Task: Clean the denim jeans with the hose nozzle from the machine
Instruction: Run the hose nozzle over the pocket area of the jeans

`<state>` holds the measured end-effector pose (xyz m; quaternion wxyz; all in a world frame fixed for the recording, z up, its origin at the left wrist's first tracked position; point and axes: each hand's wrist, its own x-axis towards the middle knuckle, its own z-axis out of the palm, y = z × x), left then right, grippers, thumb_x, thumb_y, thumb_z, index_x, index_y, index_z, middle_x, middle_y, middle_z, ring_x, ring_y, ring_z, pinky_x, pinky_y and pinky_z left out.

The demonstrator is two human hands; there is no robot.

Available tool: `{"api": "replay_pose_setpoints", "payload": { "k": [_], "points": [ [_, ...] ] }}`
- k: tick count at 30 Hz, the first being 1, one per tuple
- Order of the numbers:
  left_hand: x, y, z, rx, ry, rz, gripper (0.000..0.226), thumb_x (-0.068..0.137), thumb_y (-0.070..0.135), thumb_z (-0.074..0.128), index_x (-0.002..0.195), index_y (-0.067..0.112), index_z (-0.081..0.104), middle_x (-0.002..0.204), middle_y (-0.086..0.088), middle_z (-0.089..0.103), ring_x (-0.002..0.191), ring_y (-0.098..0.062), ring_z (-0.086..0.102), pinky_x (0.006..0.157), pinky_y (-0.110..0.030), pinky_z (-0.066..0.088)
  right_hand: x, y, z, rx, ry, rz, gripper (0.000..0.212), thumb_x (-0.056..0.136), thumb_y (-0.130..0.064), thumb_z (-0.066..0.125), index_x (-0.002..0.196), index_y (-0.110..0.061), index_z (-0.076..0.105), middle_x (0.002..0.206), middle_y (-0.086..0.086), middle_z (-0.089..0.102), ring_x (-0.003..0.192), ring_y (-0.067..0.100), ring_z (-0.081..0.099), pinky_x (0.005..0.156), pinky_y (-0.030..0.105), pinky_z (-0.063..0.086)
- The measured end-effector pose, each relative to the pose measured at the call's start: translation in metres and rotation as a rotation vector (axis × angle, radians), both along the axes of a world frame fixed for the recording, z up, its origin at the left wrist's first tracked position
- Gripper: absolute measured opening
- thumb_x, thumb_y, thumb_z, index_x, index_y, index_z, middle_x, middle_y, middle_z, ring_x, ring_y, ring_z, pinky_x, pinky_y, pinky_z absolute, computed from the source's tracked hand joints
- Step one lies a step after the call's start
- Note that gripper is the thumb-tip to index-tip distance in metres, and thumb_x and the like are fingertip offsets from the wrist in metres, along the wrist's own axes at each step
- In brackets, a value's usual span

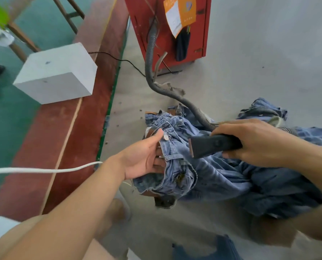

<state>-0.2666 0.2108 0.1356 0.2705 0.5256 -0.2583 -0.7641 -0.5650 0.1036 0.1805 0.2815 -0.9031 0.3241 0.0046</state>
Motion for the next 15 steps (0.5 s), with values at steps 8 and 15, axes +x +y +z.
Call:
{"api": "replay_pose_setpoints", "payload": {
  "k": [8,15],
  "points": [
    [-0.014,-0.003,-0.014,0.020,0.116,-0.005,0.106,0.087,0.090,0.002,0.143,0.021,0.061,0.146,-0.022,0.056,0.124,-0.042,0.052,0.093,-0.046,0.043,0.043,0.026,0.001,-0.072,-0.043,0.108,0.041,0.089,-0.048,0.075,0.125,-0.047,0.058,0.106,-0.020,0.060,0.094,0.006,0.057,0.083,0.032,0.047],
    [-0.012,-0.006,-0.018,-0.032,0.137,0.027,0.107,0.085,0.090,0.003,0.146,0.022,0.058,0.148,-0.015,0.057,0.136,-0.036,0.055,0.112,-0.054,0.039,0.018,-0.017,0.018,-0.071,-0.063,-0.142,0.032,0.083,-0.040,0.079,0.110,-0.046,0.063,0.080,-0.028,0.062,0.077,0.001,0.059,0.066,0.004,0.037]
  ]
}}
